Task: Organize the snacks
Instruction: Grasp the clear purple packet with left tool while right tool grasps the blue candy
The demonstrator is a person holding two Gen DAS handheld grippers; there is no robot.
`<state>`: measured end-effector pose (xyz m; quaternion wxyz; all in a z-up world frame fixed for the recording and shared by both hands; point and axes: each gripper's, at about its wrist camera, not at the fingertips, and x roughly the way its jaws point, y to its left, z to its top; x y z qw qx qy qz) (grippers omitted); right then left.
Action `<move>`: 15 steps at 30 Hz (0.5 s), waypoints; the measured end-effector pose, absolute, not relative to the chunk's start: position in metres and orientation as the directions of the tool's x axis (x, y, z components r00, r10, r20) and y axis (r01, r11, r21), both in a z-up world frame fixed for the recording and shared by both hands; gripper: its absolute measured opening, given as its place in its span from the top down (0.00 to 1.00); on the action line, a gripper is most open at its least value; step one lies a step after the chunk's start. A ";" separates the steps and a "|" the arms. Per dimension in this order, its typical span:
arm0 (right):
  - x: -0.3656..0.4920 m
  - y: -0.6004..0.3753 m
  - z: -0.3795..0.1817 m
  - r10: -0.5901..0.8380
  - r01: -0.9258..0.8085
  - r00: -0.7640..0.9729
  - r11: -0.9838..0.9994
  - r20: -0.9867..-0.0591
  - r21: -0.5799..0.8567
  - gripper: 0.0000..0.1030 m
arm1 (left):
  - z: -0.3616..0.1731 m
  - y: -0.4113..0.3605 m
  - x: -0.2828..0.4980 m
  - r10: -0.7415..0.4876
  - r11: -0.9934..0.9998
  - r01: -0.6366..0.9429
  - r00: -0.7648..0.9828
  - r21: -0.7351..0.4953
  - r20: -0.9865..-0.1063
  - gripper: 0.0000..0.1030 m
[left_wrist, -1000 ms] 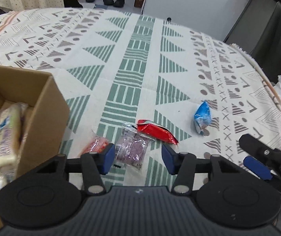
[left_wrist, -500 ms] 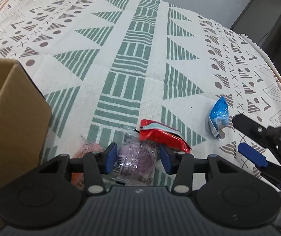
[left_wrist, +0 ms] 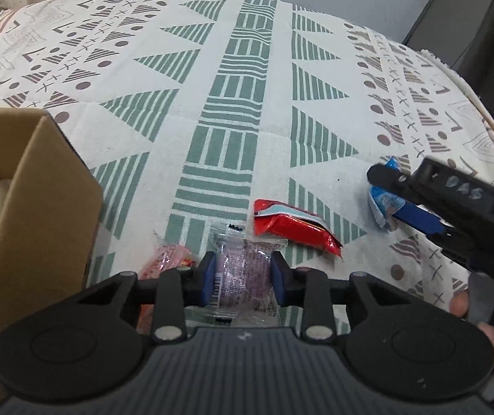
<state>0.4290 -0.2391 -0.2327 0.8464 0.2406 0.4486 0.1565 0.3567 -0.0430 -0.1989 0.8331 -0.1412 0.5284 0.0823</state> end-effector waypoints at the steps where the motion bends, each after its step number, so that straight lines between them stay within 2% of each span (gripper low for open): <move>1: 0.430 -0.239 -0.233 0.477 -0.050 0.547 0.839 -0.688 0.542 0.61 | -0.197 -0.042 0.356 -0.013 0.945 -0.290 0.430 -0.152 -0.903 0.69; 4: 0.429 -0.243 -0.234 0.478 -0.041 0.537 0.838 -0.696 0.544 0.71 | -0.191 -0.039 0.355 -0.003 0.941 -0.302 0.442 -0.152 -0.897 0.69; 15: 0.403 -0.249 -0.209 0.492 -0.090 0.536 0.841 -0.686 0.534 0.74 | -0.169 -0.031 0.353 0.029 0.929 -0.339 0.469 -0.150 -0.883 0.69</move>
